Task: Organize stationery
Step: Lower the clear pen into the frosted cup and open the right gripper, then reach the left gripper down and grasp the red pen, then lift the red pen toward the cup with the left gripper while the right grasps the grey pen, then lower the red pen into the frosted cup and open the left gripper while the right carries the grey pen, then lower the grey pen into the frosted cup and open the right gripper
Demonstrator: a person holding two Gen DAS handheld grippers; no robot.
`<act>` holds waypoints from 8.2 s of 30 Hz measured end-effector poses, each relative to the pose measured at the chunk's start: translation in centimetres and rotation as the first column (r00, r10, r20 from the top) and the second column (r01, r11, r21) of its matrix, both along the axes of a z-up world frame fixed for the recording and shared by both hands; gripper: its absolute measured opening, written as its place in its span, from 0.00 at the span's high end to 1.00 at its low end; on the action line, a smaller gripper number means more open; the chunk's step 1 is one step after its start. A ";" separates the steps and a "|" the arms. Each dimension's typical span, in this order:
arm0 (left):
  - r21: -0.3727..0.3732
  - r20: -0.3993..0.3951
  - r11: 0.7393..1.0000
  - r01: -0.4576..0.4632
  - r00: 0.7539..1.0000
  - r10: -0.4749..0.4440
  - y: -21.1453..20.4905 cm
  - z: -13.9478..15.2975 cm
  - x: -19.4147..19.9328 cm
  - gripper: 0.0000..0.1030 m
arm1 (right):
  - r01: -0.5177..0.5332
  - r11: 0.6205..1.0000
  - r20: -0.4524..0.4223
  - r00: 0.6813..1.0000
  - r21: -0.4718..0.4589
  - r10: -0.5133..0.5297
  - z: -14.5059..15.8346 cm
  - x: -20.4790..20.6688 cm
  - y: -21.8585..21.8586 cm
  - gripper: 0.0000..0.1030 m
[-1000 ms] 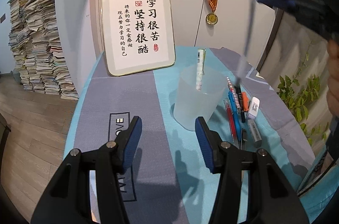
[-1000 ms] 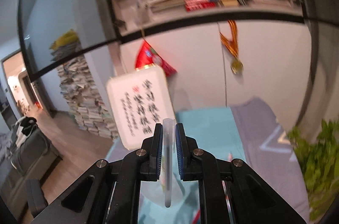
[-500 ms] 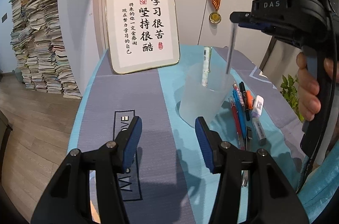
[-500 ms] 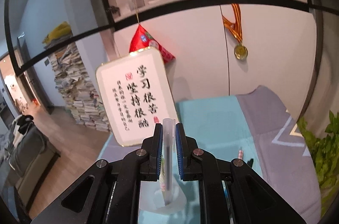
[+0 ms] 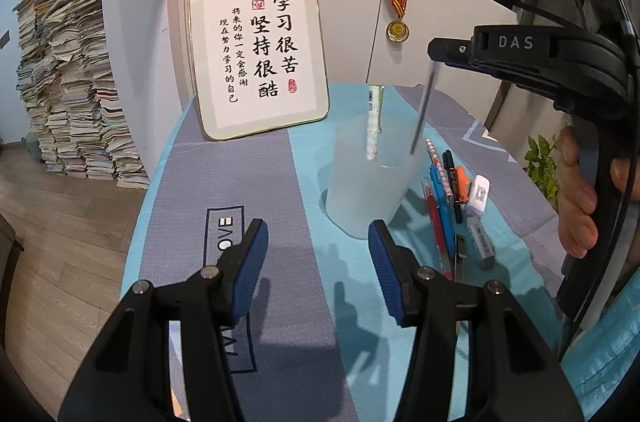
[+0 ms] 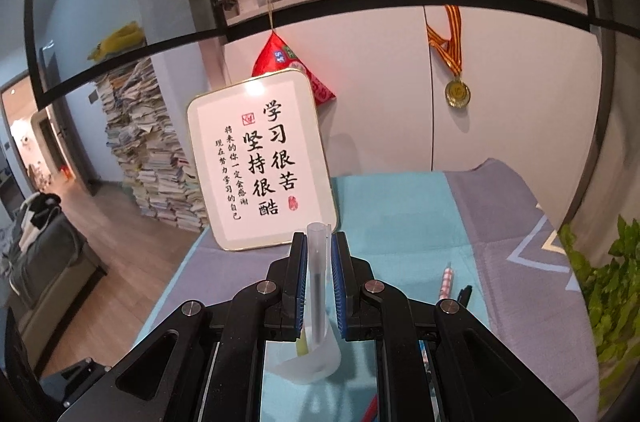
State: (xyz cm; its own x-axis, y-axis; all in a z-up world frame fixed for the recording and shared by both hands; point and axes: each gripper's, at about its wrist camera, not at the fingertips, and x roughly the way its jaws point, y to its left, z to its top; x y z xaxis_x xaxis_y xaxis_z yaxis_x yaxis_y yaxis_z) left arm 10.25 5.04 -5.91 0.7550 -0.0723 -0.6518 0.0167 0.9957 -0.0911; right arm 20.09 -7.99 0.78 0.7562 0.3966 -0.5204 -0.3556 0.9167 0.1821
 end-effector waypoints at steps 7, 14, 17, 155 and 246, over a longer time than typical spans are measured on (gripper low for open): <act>0.012 0.004 1.000 0.013 1.000 -0.013 -0.8 0.3 -0.4 0.51 | -0.032 0.998 -0.010 0.999 -0.045 0.032 -0.3 -0.5 0.3 0.87; 0.019 0.006 1.000 0.013 1.000 -0.013 -1.3 0.5 -0.6 0.51 | -0.105 0.994 -0.019 0.994 -0.006 0.105 0.0 -1.7 0.0 0.87; 0.022 0.008 1.000 0.018 1.000 -0.018 -1.5 0.7 -0.7 0.51 | -0.126 0.992 -0.051 0.991 0.025 0.127 -0.1 -1.9 -0.5 0.87; -0.058 0.027 0.985 0.163 0.987 -0.161 -3.6 3.6 -1.6 0.88 | 0.001 1.000 -0.305 0.952 -0.018 -0.006 -5.6 -5.6 -4.7 0.88; -0.057 0.078 0.998 0.039 0.996 -0.034 1.0 -0.3 -3.7 0.58 | 0.021 0.998 -0.013 1.000 -0.062 -0.021 1.1 -1.3 1.8 0.88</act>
State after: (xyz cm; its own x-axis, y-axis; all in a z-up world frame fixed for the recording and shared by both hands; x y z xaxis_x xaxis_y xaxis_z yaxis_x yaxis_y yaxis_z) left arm 6.57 6.07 -6.21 0.7991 -0.1368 -0.5855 0.0623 0.9874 -0.1457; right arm 18.78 -6.15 1.89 0.7569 0.3477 -0.5534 -0.3341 0.9336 0.1296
